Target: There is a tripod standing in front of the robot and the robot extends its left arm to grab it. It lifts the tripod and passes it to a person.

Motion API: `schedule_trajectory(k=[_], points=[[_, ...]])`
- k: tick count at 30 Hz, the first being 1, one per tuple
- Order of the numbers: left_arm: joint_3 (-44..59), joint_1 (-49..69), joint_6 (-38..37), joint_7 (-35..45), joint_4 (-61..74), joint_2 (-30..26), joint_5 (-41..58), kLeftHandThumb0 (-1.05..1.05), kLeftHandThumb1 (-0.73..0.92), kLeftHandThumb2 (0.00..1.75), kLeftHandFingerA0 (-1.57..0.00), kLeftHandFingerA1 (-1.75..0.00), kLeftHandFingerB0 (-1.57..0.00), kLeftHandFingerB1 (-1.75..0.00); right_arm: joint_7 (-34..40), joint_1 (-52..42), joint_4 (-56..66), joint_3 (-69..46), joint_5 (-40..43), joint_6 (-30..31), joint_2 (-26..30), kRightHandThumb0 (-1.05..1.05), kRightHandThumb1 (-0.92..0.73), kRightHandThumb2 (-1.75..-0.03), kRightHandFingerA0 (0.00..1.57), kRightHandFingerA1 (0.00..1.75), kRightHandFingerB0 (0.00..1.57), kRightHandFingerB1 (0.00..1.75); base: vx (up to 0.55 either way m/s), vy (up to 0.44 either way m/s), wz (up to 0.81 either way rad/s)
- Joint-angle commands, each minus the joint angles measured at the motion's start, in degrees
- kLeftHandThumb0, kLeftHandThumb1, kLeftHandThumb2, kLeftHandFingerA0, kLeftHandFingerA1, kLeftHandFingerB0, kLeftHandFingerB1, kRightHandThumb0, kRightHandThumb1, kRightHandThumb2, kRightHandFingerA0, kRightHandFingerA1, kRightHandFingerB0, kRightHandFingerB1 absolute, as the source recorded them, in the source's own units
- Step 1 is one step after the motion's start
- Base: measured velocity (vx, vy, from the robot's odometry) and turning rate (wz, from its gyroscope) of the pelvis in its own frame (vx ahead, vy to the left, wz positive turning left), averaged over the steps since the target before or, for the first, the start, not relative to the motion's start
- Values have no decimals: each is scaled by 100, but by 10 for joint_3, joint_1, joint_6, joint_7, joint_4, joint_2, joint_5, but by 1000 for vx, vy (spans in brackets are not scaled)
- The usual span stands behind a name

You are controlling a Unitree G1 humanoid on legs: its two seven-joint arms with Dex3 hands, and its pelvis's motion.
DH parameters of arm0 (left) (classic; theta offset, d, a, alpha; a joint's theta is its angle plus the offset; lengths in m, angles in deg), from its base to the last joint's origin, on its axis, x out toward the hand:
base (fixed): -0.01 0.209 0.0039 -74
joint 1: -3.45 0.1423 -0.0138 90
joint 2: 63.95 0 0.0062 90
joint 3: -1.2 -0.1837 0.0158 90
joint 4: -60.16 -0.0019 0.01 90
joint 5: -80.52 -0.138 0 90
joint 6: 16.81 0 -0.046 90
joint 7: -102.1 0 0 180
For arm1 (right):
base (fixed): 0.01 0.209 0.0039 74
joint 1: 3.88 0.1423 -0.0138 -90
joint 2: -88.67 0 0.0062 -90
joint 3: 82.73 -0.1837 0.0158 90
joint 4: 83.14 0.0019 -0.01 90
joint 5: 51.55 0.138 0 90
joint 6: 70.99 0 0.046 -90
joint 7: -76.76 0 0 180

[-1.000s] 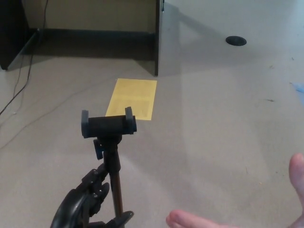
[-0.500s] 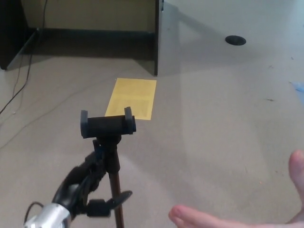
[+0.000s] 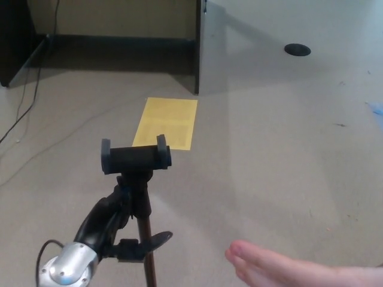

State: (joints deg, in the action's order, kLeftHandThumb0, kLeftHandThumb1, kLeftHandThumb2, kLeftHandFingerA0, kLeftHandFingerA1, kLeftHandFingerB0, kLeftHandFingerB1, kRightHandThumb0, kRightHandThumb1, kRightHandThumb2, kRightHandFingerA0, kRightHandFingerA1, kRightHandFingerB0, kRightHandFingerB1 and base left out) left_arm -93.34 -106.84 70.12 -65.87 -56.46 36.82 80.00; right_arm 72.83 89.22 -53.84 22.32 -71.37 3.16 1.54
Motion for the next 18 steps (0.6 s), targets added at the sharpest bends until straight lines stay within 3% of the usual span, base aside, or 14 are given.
schedule_trajectory(k=[1, 2, 3, 4, 5, 6, 7, 12, 13, 14, 15, 16, 17, 18], points=[[-11, -17, -19, -18, -9, 7, -24, -48, 32, 66, -1, -21, 0, -4, -14, 3, 10, -6, 8, -3, 2, -38, -71, -62, 54, 38, 36, 32, 0, 0, 0], [-19, -21, -17, -20, -7, 8, -32, -49, 32, 67, 0, -20, 0, -3, -12, 2, 11, -6, 7, -4, 3, -45, -58, -83, 51, 52, 31, 44, 0, 0, 0], [-24, -22, -14, -21, -5, 9, -36, -52, 34, 67, 0, -16, 0, -1, -10, 2, 12, -5, 6, -6, 3, -38, -71, -61, 61, 41, 37, 33, 0, 0, 0], [-29, -24, -6, -22, 1, 11, -39, -54, 35, 68, 0, -17, 0, -2, -7, 1, 11, -5, 5, -10, 4, -38, -71, -61, 61, 41, 37, 33, 0, 0, 0], [-32, -26, 2, -22, 4, 13, -39, -54, 34, 68, -1, -21, 0, -3, -8, 1, 8, -7, 7, -12, 3, -45, -59, -82, 52, 52, 31, 44, 0, 0, 0], [-33, -29, 7, -22, 4, 15, -38, -54, 34, 68, -1, -21, 0, -3, -10, 2, 6, -7, 8, -14, 3, -45, -59, -82, 52, 52, 31, 44, 0, 0, 0], [-33, -34, 5, -21, -4, 18, -35, -55, 35, 69, -1, -24, 0, -3, -9, 2, 8, -6, 6, -13, 3, -37, -71, -61, 60, 40, 38, 33, 0, 0, 0], [-28, -51, 7, -13, -23, 34, -21, -45, 32, 68, -5, -42, 0, -12, -15, 3, 22, -8, 8, -3, 3, -37, -72, -61, 59, 40, 37, 33, 0, 0, 0], [-29, -51, 8, -19, -24, 40, -23, -40, 51, 56, -24, -41, 0, -13, -11, 9, 17, -3, 1, 11, 2, -46, -60, -83, 52, 51, 30, 43, 0, 0, 0], [-29, -47, -4, -34, -27, 45, -29, -39, 53, 72, -51, -57, -6, -23, -11, 14, 13, -5, 3, 20, -2, -38, -71, -61, 58, 39, 38, 32, 0, 0, 0], [-29, -47, -6, -35, -28, 46, -30, -39, 53, 72, -51, -57, -6, -23, -11, 14, 12, -6, 3, 21, -3, -38, -71, -61, 58, 39, 38, 32, 0, 0, 0], [-30, -47, -2, -39, -24, 48, -34, -18, 79, 63, -87, -59, -24, -32, -12, 15, 9, -5, 2, 16, -2, -46, -58, -82, 51, 52, 31, 44, 0, 0, 0], [-29, -45, 3, -36, -20, 49, -30, -17, 85, 65, -96, -64, -33, -35, -12, 15, 9, -5, 3, 15, -2, -38, -71, -61, 60, 40, 37, 33, 0, 0, 0], [-26, -42, -5, -31, -22, 54, -23, -8, 91, 66, -107, -80, -49, -42, -14, 15, 6, -7, 5, 14, -1, -45, -58, -82, 51, 52, 31, 44, 0, 0, 0]])
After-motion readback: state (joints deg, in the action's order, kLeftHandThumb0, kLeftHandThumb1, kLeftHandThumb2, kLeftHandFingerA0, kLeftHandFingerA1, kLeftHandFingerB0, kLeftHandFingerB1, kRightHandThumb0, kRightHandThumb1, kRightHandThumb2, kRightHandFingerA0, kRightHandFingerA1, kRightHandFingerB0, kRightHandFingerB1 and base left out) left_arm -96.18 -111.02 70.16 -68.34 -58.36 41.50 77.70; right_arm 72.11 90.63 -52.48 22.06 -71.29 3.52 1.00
